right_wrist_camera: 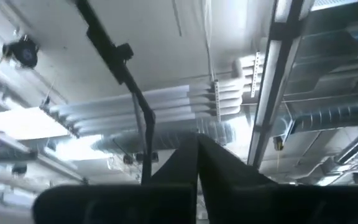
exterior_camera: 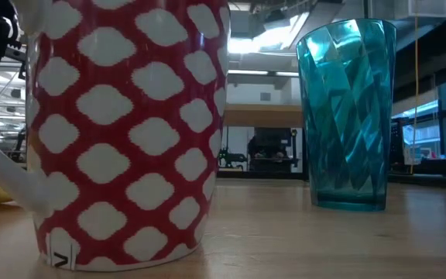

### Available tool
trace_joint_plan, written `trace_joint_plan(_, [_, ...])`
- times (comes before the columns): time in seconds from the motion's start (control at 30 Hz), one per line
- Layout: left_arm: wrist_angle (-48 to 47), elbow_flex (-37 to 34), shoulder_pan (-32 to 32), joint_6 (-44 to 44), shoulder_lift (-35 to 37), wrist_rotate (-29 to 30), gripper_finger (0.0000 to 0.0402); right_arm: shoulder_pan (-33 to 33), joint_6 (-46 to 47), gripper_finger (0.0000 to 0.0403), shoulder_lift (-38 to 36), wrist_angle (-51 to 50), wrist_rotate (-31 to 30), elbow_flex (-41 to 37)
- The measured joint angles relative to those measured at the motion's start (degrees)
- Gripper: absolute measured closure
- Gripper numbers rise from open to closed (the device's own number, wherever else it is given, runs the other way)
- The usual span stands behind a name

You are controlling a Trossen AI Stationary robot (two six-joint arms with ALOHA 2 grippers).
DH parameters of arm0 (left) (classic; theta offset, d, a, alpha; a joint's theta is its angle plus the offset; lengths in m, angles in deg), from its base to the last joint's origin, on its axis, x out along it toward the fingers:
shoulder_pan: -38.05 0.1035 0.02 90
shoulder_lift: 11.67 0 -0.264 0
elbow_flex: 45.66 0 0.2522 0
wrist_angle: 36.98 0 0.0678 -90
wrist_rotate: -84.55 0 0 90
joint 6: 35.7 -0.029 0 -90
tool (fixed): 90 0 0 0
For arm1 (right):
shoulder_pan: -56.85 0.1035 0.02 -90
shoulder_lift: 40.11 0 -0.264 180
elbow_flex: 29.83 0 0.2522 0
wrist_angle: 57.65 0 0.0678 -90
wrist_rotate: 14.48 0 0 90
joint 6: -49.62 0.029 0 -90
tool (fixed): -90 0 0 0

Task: Stack small to large cups/mugs on shelf
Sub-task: Put the white/red mug on the shelf

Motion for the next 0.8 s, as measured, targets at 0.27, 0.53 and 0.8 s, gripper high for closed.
trace_joint_plan(0.27, [0.0, 0.0, 0.01, 0.01, 0.0, 0.0, 0.0374, -0.04, -3.82, 0.039, 0.07, -1.69, 13.77, 1.84])
trace_joint_plan(0.53, [0.0, 0.0, -0.01, -0.01, -0.01, 0.0, 0.0374, -0.22, -12.78, 0.039, 0.02, -11.08, -11.52, 12.43])
trace_joint_plan(0.8, [0.0, 0.0, 0.01, 0.02, -0.01, 0.0, 0.0374, -0.22, -14.11, 0.039, 0.27, -14.96, -19.61, 12.65])
